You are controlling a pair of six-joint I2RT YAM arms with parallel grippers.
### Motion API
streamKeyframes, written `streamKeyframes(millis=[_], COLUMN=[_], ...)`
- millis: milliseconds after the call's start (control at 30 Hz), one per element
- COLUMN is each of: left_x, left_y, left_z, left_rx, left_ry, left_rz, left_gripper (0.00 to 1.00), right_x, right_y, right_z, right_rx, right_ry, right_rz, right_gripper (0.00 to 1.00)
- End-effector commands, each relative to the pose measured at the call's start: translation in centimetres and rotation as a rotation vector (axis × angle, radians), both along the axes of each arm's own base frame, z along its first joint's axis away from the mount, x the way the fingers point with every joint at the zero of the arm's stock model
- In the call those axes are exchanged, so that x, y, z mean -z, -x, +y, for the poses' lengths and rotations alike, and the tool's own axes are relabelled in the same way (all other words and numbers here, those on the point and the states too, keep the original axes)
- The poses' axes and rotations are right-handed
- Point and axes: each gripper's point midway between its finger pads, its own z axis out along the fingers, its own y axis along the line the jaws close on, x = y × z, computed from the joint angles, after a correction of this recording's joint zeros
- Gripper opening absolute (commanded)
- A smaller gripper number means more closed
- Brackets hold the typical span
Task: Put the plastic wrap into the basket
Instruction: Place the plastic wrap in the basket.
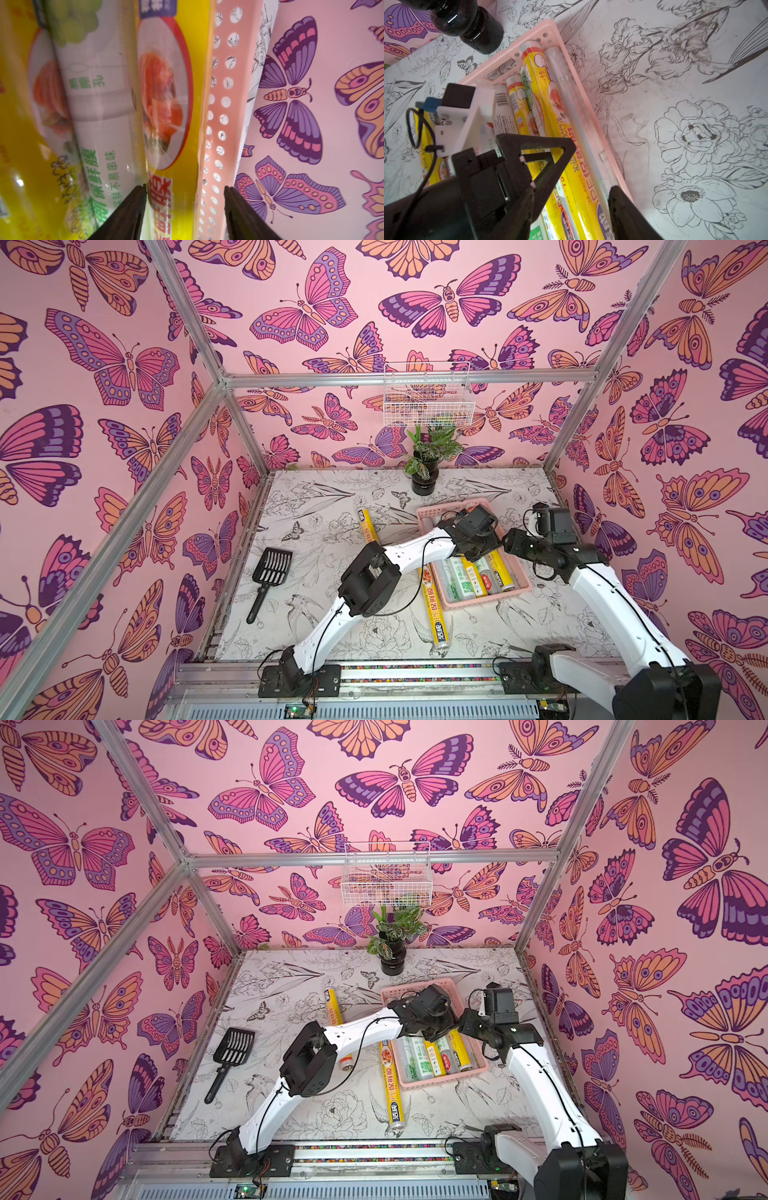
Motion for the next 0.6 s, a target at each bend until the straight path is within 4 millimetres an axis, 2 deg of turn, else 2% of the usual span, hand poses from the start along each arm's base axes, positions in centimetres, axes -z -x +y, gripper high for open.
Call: streamKeyframes(millis=[0, 133, 233, 433, 567], left_x=[0.5, -1.0, -2.6, -6.0, -8.6], left_y=[0.3, 0.4, 0.2, -0.1, -0.1], left_z=[1.1, 2.3, 4.1, 9.1, 12.3], left_rx=[0.013, 0.017, 0.008, -0.043, -0.067], left_ry=[-0.061, -0.081, -0.116, -0.224, -0.274], left_rz=[-0.024, -0.074, -0.146, -0.322, -0.439], left_gripper=[0.68, 0.68, 0.68, 0.64, 0.62], right_x=[0.1, -0.6, -1.7, -3.7, -4.2], right_y=[0.4, 0.4, 0.4, 1.2, 2.2], right_z=[-0.1, 0.3, 0.9, 3.8, 5.7], right_rx=[-0.001, -0.012, -0.026, -0.127, -0.194], right_ry=[0.001, -0.014, -0.055, -0.195, -0.179], right_rz=[0.004, -0.011, -0.048, -0.099, -0.111], right_gripper=[0.61, 0.61, 0.61, 0.59, 0.58])
